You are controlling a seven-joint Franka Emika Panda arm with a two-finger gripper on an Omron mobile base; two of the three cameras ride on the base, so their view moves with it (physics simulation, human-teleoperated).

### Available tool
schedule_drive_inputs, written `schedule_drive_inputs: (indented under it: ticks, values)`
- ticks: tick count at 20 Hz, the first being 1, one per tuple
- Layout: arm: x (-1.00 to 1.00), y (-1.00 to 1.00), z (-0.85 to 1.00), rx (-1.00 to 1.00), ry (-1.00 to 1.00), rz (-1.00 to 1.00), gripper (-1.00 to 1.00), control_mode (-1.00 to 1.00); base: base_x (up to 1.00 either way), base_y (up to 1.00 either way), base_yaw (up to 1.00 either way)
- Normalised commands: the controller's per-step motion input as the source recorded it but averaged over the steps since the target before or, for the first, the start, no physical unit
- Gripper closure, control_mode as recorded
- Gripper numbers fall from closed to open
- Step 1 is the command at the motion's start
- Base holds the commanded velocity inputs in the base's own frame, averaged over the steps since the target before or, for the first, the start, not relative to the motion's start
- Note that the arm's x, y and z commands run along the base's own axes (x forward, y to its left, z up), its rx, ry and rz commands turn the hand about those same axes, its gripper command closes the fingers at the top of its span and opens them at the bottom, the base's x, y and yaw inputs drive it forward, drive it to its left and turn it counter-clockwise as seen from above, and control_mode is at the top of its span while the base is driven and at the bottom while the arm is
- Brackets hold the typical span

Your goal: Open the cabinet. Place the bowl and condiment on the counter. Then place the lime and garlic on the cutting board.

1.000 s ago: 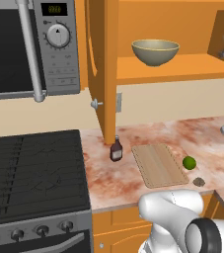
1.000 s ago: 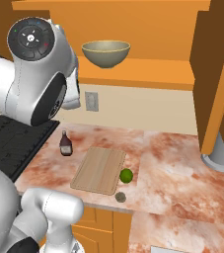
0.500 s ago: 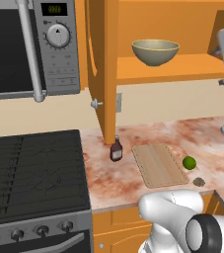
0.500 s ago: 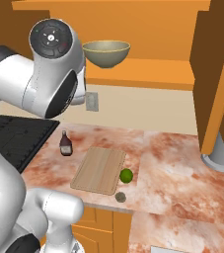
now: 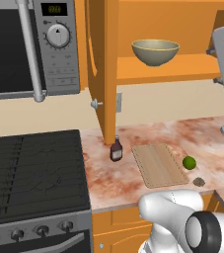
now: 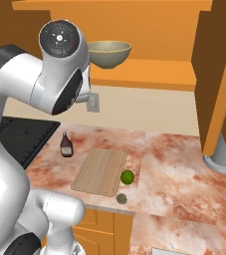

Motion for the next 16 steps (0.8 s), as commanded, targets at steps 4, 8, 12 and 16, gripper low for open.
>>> schedule_drive_inputs:
  ticks: [4, 8, 12, 16]
  values:
    - [0.12, 0.0, -0.03, 0.0, 0.0, 0.0, -1.0, -1.0, 0.0, 0.0, 0.0]
    - [0.14, 0.0, -0.09, 0.0, 0.0, 0.0, -1.0, -1.0, 0.0, 0.0, 0.0]
    - [0.19, 0.0, -0.13, 0.0, 0.0, 0.01, -1.0, -1.0, 0.0, 0.0, 0.0]
    - [0.18, 0.0, -0.05, 0.0, 0.0, 0.0, -1.0, -1.0, 0.0, 0.0, 0.0]
